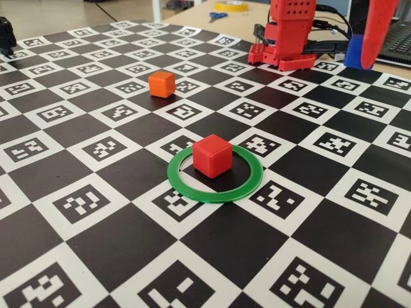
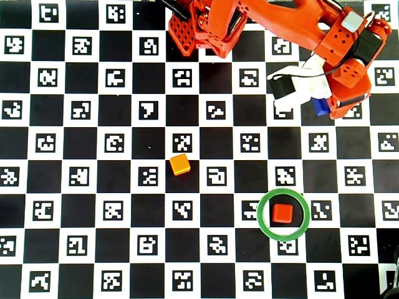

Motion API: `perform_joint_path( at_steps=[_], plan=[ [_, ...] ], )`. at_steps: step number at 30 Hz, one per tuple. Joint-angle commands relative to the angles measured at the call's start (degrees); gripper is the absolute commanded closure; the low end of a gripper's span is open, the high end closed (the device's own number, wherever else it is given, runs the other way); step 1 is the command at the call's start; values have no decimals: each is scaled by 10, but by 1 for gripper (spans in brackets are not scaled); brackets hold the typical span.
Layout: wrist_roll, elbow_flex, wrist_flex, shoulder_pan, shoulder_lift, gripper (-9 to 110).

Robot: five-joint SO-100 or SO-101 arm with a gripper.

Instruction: Grab the red cube then put it in the green circle then put the blue cube on top and finally the orange cube on top

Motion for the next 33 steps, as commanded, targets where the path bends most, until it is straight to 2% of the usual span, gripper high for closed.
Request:
perform_joint_path(
  at_steps=[1, 9, 18, 33],
  plan=[
    [-18, -121, 44, 33, 5, 97],
    [-29, -262, 101, 91, -101, 99],
    [-12, -389, 85, 142, -196, 99],
    [-37, -498, 66, 222, -324, 99]
  ],
)
